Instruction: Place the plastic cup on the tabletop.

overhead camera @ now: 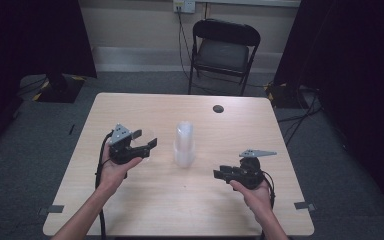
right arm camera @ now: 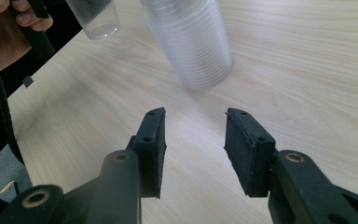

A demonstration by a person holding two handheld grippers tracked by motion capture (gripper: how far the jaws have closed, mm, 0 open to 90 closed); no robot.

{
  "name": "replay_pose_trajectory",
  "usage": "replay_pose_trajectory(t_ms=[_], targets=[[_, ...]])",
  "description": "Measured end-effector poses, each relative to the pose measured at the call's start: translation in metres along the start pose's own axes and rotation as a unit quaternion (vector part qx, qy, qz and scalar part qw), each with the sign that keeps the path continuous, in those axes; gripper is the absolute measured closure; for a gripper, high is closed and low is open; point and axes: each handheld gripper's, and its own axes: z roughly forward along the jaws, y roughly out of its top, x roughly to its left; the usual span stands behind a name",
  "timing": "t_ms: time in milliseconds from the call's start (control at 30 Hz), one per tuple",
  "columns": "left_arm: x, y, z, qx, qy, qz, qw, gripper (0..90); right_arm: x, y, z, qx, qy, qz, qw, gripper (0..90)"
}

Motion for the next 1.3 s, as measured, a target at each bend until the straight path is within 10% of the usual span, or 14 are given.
replay_pose_trajectory(t_ms=[1300], targets=[[0.038, -0.028, 0.052, 0.013, 0.053, -0.034, 0.9979, 24.7, -0.001, -0.003, 0.008, 0.020, 0.005, -0.004, 0.9998, 59.1]])
